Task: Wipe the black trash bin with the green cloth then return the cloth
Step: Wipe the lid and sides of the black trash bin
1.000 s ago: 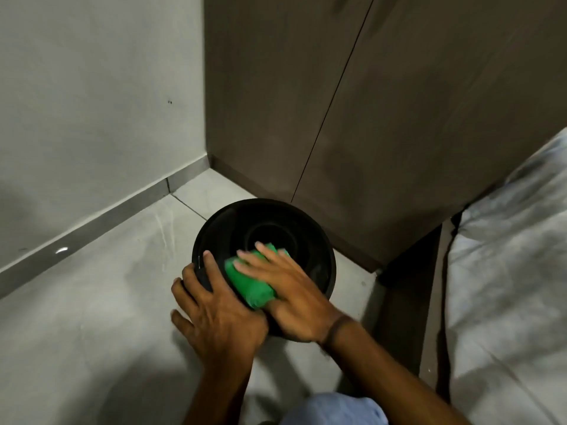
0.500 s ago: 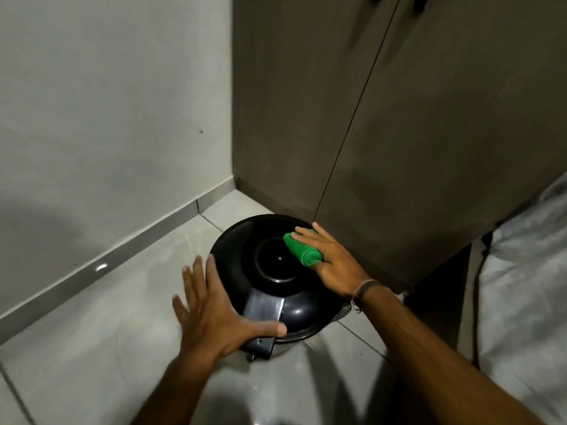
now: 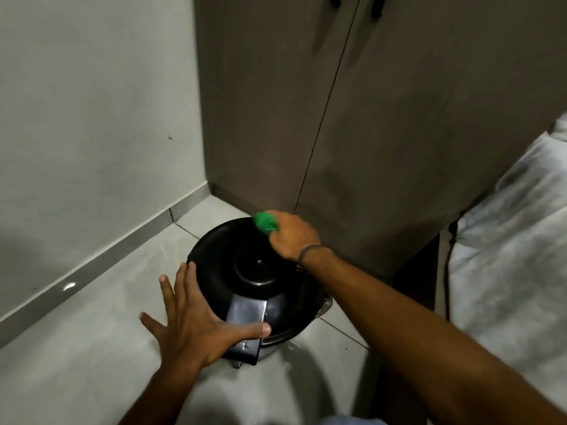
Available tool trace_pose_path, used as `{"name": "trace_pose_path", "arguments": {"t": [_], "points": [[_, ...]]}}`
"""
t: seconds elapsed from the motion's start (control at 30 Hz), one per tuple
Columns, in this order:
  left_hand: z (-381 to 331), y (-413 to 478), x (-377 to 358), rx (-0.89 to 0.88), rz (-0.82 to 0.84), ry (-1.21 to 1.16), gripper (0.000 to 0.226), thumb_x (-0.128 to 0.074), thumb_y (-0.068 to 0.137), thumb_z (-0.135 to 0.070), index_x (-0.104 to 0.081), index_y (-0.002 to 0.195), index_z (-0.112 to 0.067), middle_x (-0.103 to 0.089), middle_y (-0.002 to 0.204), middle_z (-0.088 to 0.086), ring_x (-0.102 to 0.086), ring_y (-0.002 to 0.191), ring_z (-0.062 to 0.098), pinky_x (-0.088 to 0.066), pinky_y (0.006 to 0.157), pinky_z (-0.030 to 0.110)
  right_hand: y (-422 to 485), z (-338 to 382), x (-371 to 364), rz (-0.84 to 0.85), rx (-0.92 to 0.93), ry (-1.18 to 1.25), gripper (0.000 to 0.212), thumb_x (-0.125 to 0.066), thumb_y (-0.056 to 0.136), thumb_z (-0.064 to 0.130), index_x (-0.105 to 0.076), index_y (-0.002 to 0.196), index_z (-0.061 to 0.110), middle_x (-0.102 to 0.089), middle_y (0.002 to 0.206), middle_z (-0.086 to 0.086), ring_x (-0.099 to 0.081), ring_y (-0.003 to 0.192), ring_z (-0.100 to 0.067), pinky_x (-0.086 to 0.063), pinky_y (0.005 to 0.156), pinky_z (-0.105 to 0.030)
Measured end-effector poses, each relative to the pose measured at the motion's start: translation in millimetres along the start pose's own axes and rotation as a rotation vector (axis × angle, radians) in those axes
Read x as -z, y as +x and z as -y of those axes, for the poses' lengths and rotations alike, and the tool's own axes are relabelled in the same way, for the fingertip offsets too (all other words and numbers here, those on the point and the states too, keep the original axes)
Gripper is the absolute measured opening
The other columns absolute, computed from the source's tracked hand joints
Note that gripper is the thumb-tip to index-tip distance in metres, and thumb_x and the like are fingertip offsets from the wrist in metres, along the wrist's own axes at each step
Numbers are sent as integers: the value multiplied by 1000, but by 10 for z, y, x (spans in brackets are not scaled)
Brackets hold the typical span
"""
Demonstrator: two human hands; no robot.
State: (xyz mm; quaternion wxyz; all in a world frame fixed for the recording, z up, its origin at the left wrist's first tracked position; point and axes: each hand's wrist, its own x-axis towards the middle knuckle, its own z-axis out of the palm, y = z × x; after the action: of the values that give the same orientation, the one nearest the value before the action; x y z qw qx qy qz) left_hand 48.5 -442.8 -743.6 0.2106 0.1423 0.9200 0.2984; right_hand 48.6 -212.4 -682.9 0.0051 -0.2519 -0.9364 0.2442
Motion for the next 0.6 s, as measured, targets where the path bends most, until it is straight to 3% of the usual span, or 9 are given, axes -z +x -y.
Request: {"name": "trace_pose_path", "arguments": {"t": [0.07, 0.17, 0.27, 0.43, 0.5, 0.6], "points": [[-4, -10, 1, -2, 6, -6, 196, -64, 2, -107, 16, 166, -33, 12, 180, -10, 26, 163, 22, 5, 125, 78, -197, -292, 20, -58, -169, 3, 46, -53, 91, 21, -57, 136, 29, -70, 131, -12, -67, 117, -40, -53, 97, -42], [19, -32, -11, -15, 16, -30, 196, -63, 3, -107, 16, 166, -33, 13, 180, -10, 27, 163, 23, 5, 124, 80, -860, -508, -156, -176, -256, 8, 34, -55, 97, 24, -54, 131, 20, -68, 123, -9, -69, 110, -35, -50, 86, -36], [10, -18, -21, -14, 2, -48, 196, -63, 2, -106, 15, 166, -34, 12, 179, -11, 26, 164, 21, 2, 124, 81, -1586, -351, -503, -241, -227, -86, 33, -52, 97, 24, -51, 130, 20, -61, 125, -3, -66, 107, -25, -49, 87, -32], [-2, -38, -46, -22, -7, -20, 194, -51, 1, -109, 13, 166, -32, 8, 180, -6, 20, 165, 25, -1, 125, 80, -2062, 81, -790, -125, -91, -102, 37, -49, 98, 34, -46, 134, 30, -53, 127, 10, -53, 115, -12, -45, 99, -25], [-13, -27, -14, -24, -12, -19, 194, -54, 1, -109, 13, 166, -31, 9, 180, -5, 19, 165, 26, -2, 125, 80, -2067, 49, -664, -60, -112, 76, 23, -52, 101, 31, -56, 123, 32, -62, 119, 11, -59, 111, -11, -51, 97, -26], [-52, -113, 14, -24, 36, 21, 197, -62, 3, -108, 17, 166, -29, 15, 180, -6, 24, 164, 24, -1, 124, 80, -2110, -99, -327, 104, -312, 820, 23, -60, 99, 6, -75, 106, 21, -81, 103, -3, -78, 95, -18, -62, 86, -33]]}}
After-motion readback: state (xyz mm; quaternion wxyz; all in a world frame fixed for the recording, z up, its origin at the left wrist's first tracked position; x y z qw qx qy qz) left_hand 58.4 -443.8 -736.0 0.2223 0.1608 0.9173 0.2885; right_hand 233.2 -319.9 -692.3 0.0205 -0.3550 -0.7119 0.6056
